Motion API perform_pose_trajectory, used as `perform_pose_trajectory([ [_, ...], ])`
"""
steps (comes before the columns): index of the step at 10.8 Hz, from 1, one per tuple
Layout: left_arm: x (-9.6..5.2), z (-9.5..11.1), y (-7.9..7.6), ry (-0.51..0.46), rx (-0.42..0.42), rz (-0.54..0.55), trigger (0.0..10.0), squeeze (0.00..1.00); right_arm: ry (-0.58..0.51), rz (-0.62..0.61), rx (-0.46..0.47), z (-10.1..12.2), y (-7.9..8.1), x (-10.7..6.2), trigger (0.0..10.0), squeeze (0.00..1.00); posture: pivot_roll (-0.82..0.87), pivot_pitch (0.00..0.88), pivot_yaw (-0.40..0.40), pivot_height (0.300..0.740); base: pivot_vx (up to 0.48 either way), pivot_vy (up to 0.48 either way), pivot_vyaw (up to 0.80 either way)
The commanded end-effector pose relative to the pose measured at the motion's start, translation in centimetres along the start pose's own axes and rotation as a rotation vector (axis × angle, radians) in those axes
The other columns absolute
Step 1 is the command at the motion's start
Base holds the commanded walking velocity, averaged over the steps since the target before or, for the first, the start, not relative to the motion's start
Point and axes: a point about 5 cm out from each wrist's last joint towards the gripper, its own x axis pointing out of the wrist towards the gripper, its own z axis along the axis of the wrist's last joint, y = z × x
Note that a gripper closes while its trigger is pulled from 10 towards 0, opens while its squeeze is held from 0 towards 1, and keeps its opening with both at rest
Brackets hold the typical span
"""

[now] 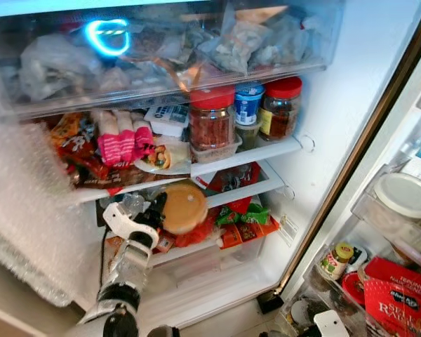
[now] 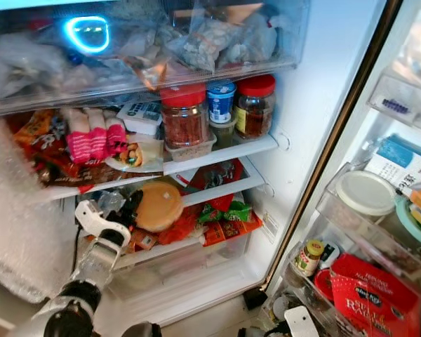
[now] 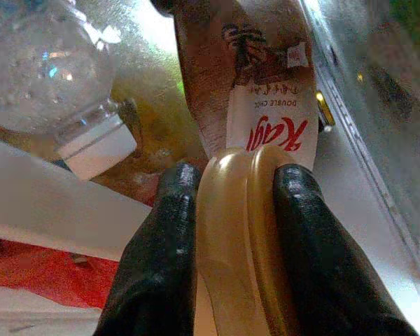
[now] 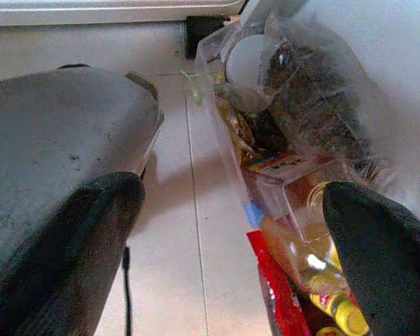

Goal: Restocking fridge

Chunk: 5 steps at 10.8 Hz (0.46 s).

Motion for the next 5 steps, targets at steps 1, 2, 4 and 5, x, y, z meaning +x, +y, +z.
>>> perform_pose_trajectory([
  [1,0.37,0.18,-0.4,-0.024,-0.02,0.01,10.0,0.0,0.015,0.002,-0.005,-0.5,-0.22,-0.11,10.0,0.0,-0.07,0.017,-0.041,0.646,0.0,0.0,0.0],
  [2,0.53,0.3,-0.48,-0.029,-0.006,0.018,10.0,0.0,0.016,0.001,-0.008,-0.59,-0.37,-0.15,10.0,0.0,-0.07,0.026,-0.047,0.646,0.0,0.0,0.0],
  [4,0.76,0.38,-0.54,-0.027,0.018,0.04,10.0,0.0,0.016,-0.001,-0.011,-0.9,-0.53,-0.24,10.0,0.0,-0.09,0.048,-0.051,0.646,0.0,0.0,0.0],
  [5,0.72,0.35,-0.43,-0.03,0.021,0.051,10.0,0.0,0.018,0.0,-0.009,-1.14,-0.5,-0.28,10.0,0.0,-0.1,0.068,-0.055,0.646,0.0,0.0,0.0],
])
